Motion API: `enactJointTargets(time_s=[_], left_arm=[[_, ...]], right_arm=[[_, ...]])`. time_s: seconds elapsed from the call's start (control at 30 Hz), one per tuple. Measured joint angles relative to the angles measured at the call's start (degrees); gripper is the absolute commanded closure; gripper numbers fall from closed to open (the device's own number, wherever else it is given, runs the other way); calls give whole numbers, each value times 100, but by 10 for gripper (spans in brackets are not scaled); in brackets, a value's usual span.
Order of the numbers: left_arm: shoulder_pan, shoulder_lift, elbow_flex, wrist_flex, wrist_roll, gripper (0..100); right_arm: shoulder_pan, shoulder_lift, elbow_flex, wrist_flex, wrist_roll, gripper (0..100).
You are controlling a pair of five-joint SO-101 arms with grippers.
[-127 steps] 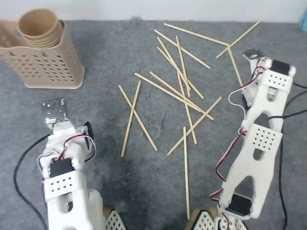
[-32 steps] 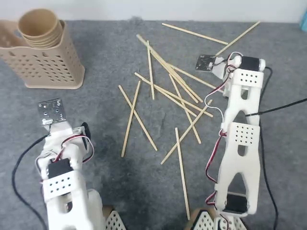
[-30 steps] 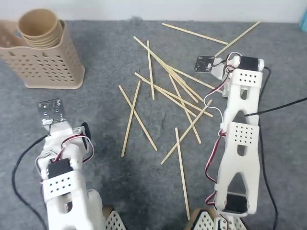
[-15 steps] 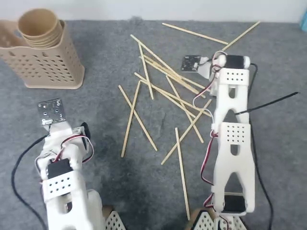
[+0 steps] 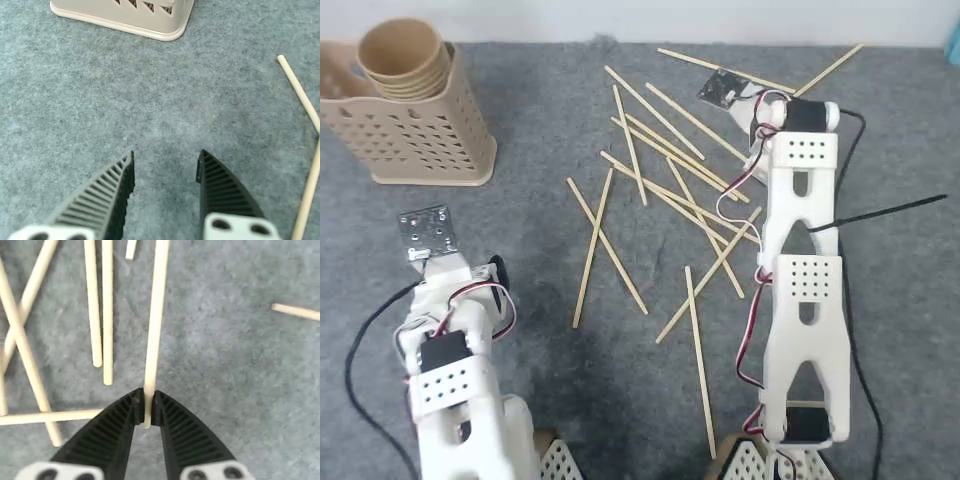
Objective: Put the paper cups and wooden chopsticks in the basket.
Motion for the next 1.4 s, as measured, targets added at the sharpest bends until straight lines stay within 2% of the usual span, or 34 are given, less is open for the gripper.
enactJointTargets(time_s=[0.13,0.33,0.57,0.8,1.0,1.17,1.4], left_arm=[[0,0,0,0,0,802],[0,0,0,0,0,802],[0,0,0,0,0,802],[0,0,0,0,0,802],[0,0,0,0,0,802],[0,0,0,0,0,802],[0,0,0,0,0,802]], right_arm=[[-88,-756,1240,0,-229,992],[-211,-2637,3684,-53,-360,991],[-202,-3253,5204,-1609,-510,992],[-158,-2813,5284,-2699,-290,992],[105,-2154,4914,-2866,-229,992],[176,-1521,4264,-2760,-79,992],[158,-914,2998,-1723,193,992]])
